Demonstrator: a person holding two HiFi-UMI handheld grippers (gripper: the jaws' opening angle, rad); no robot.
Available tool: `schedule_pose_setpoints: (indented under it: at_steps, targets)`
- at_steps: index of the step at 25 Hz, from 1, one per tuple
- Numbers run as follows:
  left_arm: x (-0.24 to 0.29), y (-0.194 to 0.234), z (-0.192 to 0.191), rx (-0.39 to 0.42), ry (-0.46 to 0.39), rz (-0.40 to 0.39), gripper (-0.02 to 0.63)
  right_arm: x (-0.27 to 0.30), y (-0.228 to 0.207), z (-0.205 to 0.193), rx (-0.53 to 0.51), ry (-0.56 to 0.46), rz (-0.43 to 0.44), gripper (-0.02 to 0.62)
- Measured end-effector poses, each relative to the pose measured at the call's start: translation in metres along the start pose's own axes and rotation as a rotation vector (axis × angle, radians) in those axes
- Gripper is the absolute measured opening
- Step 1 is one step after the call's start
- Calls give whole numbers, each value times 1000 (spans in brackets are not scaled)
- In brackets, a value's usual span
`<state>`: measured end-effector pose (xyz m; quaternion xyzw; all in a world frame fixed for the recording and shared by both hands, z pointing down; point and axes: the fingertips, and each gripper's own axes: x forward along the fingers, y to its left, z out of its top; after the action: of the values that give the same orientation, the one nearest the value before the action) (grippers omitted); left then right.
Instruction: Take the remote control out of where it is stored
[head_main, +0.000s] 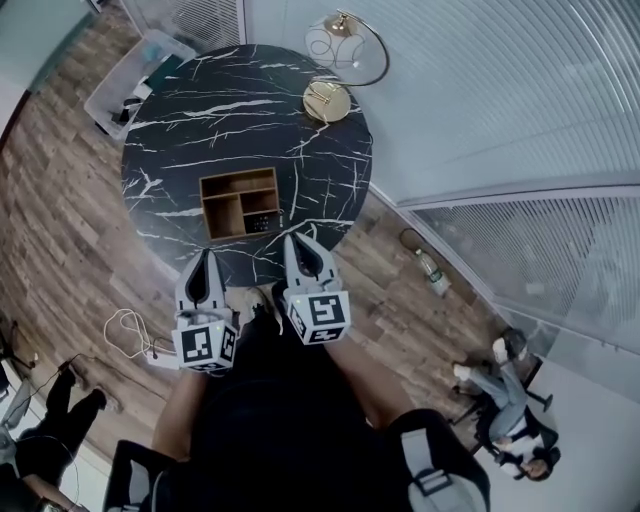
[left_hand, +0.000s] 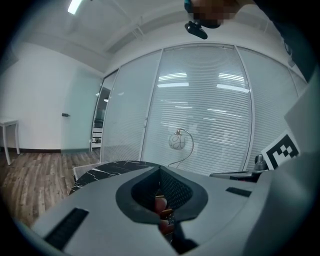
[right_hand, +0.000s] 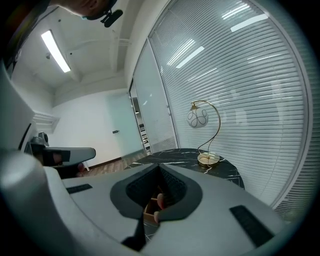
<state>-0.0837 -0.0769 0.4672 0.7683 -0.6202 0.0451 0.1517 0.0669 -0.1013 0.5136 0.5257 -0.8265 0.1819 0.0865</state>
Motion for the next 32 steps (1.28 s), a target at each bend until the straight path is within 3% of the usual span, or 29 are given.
schedule_pose_setpoints:
  at_steps: [21,32]
  targets:
    - [38,0,-41,-24,81,8,8,49,-37,-74,48,163,-22,5]
    - [55,6,-57,-37,106,37,8,70,-49,-113,93,257,-26,85]
